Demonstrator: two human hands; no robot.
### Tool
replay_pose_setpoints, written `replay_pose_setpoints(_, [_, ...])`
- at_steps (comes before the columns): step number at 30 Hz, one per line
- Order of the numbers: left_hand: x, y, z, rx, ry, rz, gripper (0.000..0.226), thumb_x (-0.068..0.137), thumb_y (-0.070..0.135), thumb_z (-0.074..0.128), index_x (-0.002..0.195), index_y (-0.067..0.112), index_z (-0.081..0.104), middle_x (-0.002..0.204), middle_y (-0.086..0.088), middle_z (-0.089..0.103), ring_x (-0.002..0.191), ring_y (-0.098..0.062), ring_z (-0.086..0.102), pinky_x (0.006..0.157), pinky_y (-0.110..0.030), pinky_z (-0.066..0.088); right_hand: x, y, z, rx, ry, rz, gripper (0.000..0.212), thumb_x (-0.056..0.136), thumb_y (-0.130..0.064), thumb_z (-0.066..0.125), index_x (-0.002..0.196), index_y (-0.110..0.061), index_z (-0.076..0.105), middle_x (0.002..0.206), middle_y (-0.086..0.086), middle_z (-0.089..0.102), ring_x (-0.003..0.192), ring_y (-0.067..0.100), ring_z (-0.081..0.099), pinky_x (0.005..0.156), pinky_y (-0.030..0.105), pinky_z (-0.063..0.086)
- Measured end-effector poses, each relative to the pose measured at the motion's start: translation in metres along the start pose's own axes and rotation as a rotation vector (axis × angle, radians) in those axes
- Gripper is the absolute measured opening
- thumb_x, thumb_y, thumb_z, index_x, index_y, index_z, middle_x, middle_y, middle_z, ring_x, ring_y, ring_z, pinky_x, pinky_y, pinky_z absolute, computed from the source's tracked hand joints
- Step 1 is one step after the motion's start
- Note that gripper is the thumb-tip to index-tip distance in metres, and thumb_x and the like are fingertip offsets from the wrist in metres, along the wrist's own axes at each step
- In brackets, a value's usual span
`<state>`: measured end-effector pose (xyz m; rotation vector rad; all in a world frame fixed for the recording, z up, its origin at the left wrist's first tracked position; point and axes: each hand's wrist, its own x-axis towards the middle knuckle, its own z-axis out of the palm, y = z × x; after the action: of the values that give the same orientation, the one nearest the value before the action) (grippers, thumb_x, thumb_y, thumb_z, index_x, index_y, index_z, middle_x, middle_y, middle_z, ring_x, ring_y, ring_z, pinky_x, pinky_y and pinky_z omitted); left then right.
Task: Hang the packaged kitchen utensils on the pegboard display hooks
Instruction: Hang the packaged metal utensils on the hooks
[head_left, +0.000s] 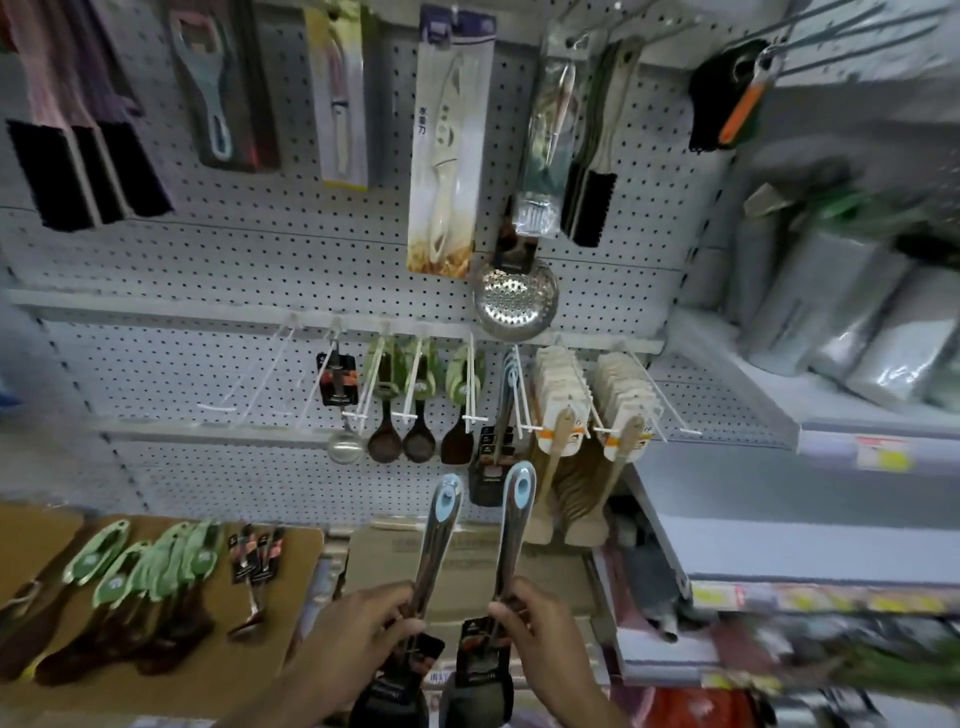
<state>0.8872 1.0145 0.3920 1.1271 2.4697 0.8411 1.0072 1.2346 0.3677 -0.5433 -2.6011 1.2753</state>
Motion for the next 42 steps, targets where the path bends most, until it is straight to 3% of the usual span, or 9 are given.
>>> replay_pose_setpoints(3, [0.014,0.010,-0.003,0.058,-0.012,0.022,0.049,0.077,0.079,0.037,0.086,0.034,0.052,0.076,0.019,0.061,0.078,0.006,0.058,0.090,-0.031,0.045,0.008,0.004,-0.007,0.019,0.004,0.044,0.021,0.088,-0.043,0.059,0.083,-0.023,0.055,0.076,-0.006,0.067,0.073,0.009,0.065,0.071,0.037,0.057])
replay_pose_setpoints(10, [0.039,0.002,-0.009,0.087,-0.023,0.101,0.015,0.086,0.067,0.051,0.078,0.054,0.047,0.080,0.021,0.062,0.081,0.004,0.059,0.067,-0.017,0.044,0.029,0.013,-0.006,0.106,0.006,0.146,0.015,0.089,-0.031,0.063,0.095,-0.016,0.064,0.086,-0.001,0.074,0.081,0.014,0.071,0.079,0.048,0.058])
replay_pose_setpoints(14, [0.044,-0.008,-0.012,0.114,-0.034,0.092,0.042,0.083,0.071,0.045,0.093,0.032,0.057,0.092,0.016,0.068,0.086,0.002,0.061,0.073,-0.017,0.046,0.040,0.016,0.001,0.075,0.025,0.181,0.010,0.090,-0.027,0.064,0.084,-0.019,0.061,0.075,-0.003,0.069,0.074,0.016,0.067,0.074,0.047,0.058])
replay_pose_setpoints(18, [0.046,-0.009,-0.016,0.149,-0.066,0.081,0.040,0.089,0.067,0.046,0.098,0.030,0.058,0.095,0.018,0.068,0.091,0.004,0.061,0.073,-0.021,0.033,0.052,0.015,0.005,0.074,0.019,0.224,0.008,0.091,-0.017,0.063,0.083,-0.019,0.063,0.075,0.008,0.065,0.072,0.019,0.064,0.067,0.037,0.059])
replay_pose_setpoints(23, [0.059,-0.019,-0.014,0.156,-0.139,0.051,0.082,0.067,0.092,0.015,0.099,0.029,0.058,0.098,0.015,0.068,0.094,0.001,0.063,0.084,-0.026,0.037,0.076,0.028,0.007,0.091,-0.008,0.240,0.013,0.092,-0.014,0.063,0.082,-0.022,0.064,0.077,0.006,0.069,0.075,0.015,0.067,0.071,0.033,0.059])
replay_pose_setpoints(28, [0.071,-0.014,-0.008,0.171,-0.223,-0.014,0.072,0.066,0.086,0.014,0.097,0.033,0.052,0.103,0.017,0.064,0.102,0.003,0.058,0.105,-0.041,0.032,0.096,0.047,0.005,0.196,-0.041,0.268,0.008,0.093,-0.019,0.063,0.086,-0.022,0.067,0.082,0.011,0.070,0.080,0.024,0.071,0.067,0.040,0.062])
replay_pose_setpoints(32, [0.078,-0.014,0.002,0.198,-0.221,-0.032,0.053,0.067,0.087,0.013,0.083,0.045,0.042,0.102,0.020,0.063,0.106,0.002,0.056,0.105,-0.043,0.023,0.109,0.062,0.003,0.184,-0.056,0.248,0.010,0.094,-0.021,0.063,0.087,-0.013,0.065,0.082,0.013,0.069,0.080,0.026,0.071,0.067,0.041,0.062])
replay_pose_setpoints(38, [0.085,-0.019,0.021,0.192,-0.168,-0.051,0.063,0.071,0.089,0.017,0.094,0.038,0.047,0.097,0.018,0.065,0.094,0.000,0.061,0.099,-0.035,0.031,0.116,0.065,0.000,0.111,-0.069,0.191,0.017,0.094,-0.020,0.061,0.078,-0.024,0.060,0.074,0.005,0.063,0.076,0.023,0.068,0.065,0.040,0.061])
replay_pose_setpoints(42, [0.086,-0.015,0.023,0.188,-0.143,-0.061,0.064,0.070,0.089,0.018,0.095,0.037,0.046,0.095,0.018,0.066,0.092,0.001,0.062,0.098,-0.032,0.042,0.119,0.056,-0.005,0.089,-0.082,0.173,0.025,0.096,-0.017,0.061,0.072,-0.023,0.053,0.068,-0.001,0.057,0.068,0.011,0.061,0.056,0.014,0.050])
